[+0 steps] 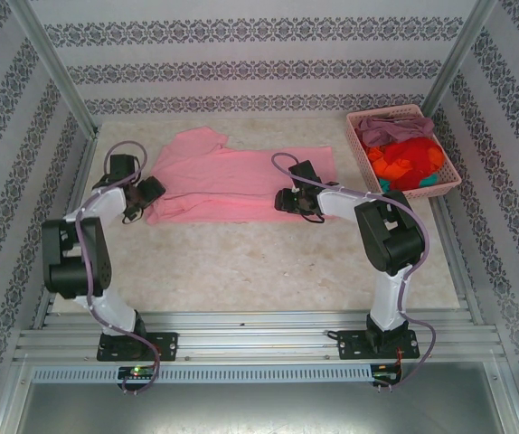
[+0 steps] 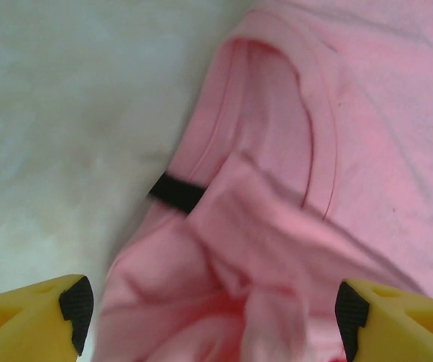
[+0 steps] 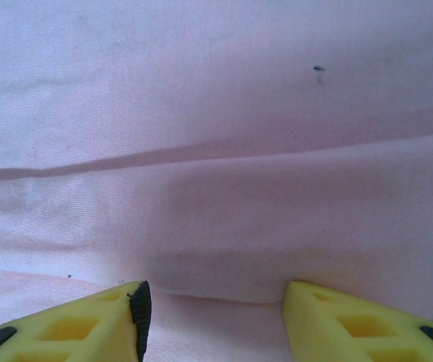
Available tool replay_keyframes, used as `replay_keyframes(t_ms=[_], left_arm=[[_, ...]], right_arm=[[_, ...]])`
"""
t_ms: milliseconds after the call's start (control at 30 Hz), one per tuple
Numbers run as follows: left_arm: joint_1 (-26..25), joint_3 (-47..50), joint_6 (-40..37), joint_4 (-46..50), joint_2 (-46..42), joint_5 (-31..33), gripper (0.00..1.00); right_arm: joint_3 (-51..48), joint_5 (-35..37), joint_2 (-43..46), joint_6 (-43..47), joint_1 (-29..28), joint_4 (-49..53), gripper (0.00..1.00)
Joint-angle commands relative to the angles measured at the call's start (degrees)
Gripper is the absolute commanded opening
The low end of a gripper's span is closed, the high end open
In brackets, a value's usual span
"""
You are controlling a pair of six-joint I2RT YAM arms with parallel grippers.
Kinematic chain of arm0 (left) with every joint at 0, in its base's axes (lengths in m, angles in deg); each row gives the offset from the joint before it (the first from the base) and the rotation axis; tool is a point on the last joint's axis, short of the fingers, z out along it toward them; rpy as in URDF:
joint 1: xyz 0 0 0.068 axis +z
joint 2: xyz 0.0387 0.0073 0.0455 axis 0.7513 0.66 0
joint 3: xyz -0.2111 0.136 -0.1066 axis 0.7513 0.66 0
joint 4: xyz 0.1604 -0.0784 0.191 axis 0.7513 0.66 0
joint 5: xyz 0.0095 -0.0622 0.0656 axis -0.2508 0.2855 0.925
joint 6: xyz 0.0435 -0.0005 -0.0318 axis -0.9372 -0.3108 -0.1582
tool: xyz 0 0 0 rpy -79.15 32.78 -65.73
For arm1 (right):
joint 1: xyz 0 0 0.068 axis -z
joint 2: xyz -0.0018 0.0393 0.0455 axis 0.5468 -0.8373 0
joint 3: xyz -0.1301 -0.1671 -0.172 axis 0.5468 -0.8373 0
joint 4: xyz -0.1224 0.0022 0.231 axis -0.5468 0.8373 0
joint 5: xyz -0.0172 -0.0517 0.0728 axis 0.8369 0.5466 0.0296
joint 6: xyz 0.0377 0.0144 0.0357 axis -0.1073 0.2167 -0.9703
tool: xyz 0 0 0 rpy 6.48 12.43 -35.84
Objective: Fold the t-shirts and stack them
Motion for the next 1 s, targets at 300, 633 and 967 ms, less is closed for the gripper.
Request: replay_keyframes(t_ms=[300, 633, 967], left_arm=[[-1.16, 21.43, 26.17, -18.46, -15.82, -5.10, 0.84], [-0.76, 19.60, 39.69, -27.97, -7.53, -9.49, 0.84], [3.35, 13.77, 33.37, -23.43, -2.54, -8.77, 0.66]], right_arm=[[-0.75, 0.18, -2.23, -1.45, 0.02, 4.86, 0.51], [-2.01, 0.97, -0.99, -1.47, 0.12, 4.43, 0.51], [-3.30, 1.50, -0.38, -1.23, 0.89, 4.42, 0.51]])
